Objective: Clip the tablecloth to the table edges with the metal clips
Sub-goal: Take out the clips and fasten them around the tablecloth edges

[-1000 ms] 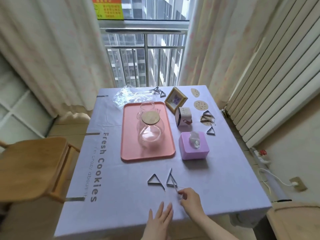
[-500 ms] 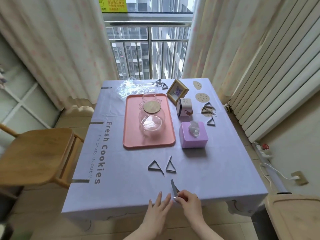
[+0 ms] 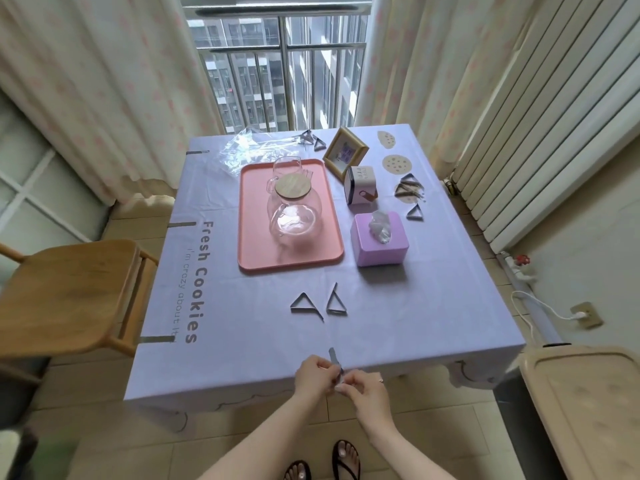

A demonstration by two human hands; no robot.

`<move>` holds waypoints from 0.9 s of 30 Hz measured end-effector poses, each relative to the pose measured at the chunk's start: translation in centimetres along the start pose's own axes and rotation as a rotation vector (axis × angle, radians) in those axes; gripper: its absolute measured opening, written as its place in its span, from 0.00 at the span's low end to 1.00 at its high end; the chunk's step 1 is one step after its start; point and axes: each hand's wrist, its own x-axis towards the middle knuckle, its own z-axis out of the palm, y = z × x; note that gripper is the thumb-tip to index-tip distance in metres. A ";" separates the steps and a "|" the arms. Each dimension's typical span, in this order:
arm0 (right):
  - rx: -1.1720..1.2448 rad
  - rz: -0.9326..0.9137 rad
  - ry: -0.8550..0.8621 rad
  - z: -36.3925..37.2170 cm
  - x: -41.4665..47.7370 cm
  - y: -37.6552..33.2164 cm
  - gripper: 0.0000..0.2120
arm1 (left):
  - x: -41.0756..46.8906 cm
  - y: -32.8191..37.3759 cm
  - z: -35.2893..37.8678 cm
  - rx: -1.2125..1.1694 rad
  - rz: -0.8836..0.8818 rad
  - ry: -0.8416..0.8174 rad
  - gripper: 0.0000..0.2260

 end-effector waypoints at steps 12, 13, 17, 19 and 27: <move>0.116 0.069 0.005 0.3 -0.7 1.0 0.07 | -0.1 -0.5 0.5 -0.239 -0.158 -0.072 0.08; 0.109 0.068 0.020 0.2 -0.7 1.1 0.08 | -0.3 -0.5 0.7 -0.249 -0.157 -0.080 0.08; 0.142 0.137 0.008 -0.1 -0.4 1.7 0.14 | -0.7 -0.8 1.3 -0.228 -0.132 -0.074 0.08; 0.232 0.201 0.008 -0.3 -0.1 1.9 0.12 | -0.9 -1.1 1.4 -0.221 -0.118 -0.050 0.05; 0.215 0.308 -0.048 1.0 2.0 1.5 0.07 | -0.4 -1.2 1.4 -0.187 -0.078 -0.061 0.07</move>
